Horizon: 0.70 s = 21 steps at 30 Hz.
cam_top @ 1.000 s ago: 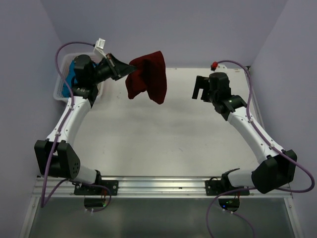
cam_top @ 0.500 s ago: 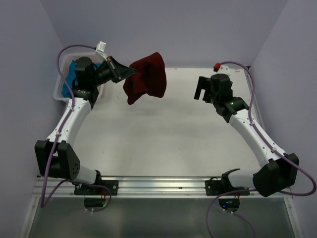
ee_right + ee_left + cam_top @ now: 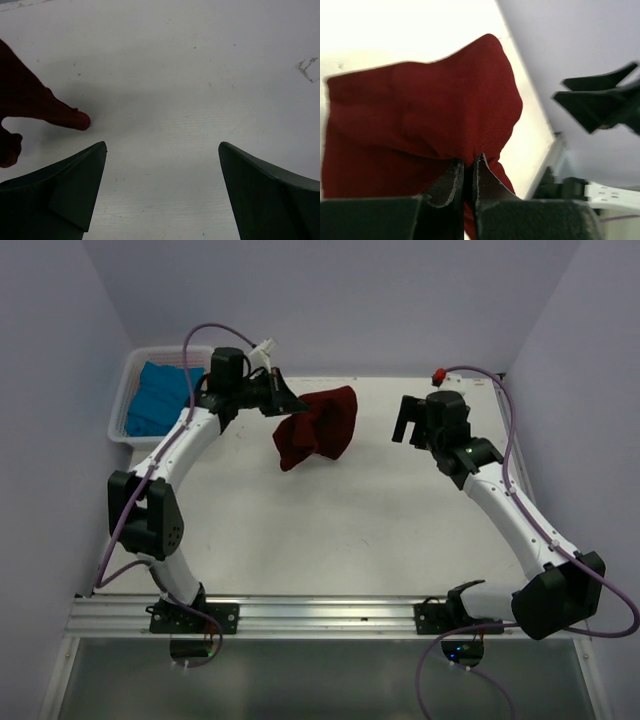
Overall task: Fold and stack the t-shirts
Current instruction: Move the tshirt to the center of the board
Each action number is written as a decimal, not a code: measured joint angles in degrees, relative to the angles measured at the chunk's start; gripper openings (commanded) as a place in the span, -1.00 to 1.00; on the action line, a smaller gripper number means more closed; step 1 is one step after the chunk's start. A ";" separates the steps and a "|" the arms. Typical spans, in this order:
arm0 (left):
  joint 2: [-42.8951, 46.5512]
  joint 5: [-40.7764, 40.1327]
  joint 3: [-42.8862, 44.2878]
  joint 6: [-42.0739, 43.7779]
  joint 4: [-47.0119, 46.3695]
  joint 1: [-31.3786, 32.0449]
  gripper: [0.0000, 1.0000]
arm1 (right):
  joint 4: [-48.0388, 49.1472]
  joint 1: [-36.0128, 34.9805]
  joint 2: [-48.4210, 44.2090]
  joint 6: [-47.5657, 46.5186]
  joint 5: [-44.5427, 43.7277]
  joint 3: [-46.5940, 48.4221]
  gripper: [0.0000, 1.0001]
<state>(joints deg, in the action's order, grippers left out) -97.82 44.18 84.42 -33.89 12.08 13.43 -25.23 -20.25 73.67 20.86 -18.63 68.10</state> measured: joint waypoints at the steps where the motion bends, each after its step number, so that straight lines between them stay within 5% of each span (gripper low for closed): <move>1: -2.60 -2.19 4.22 3.50 4.83 1.75 -1.00 | 0.00 0.00 -0.11 0.02 0.00 0.00 0.98; 6: -7.13 -16.61 14.25 17.38 21.86 10.97 -0.90 | 0.00 0.00 -0.79 -0.02 -0.52 0.00 0.98; 7: -6.78 -18.91 14.10 19.15 24.11 12.74 -0.62 | -0.04 0.00 -0.87 -0.04 -0.72 0.00 0.98; 8: -6.25 -20.81 13.40 20.96 25.68 14.21 -0.12 | -0.04 0.00 -0.90 -0.04 -0.98 0.00 0.98; 10: -4.42 -24.61 10.51 23.37 29.18 16.83 0.37 | -0.07 0.00 -0.90 -0.09 -1.38 0.02 0.98; 11: -3.43 -25.86 9.11 23.87 30.58 17.62 0.99 | -0.09 0.00 -0.90 -0.11 -1.42 0.02 0.98; 21: 9.35 -43.50 -3.56 22.08 36.44 24.52 1.00 | 0.28 0.02 5.33 -0.22 1.25 5.05 0.98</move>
<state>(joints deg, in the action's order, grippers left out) -88.47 0.69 80.86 -11.81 48.51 37.95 -24.95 -20.23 79.00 20.64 -17.39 73.14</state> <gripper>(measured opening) 0.997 0.989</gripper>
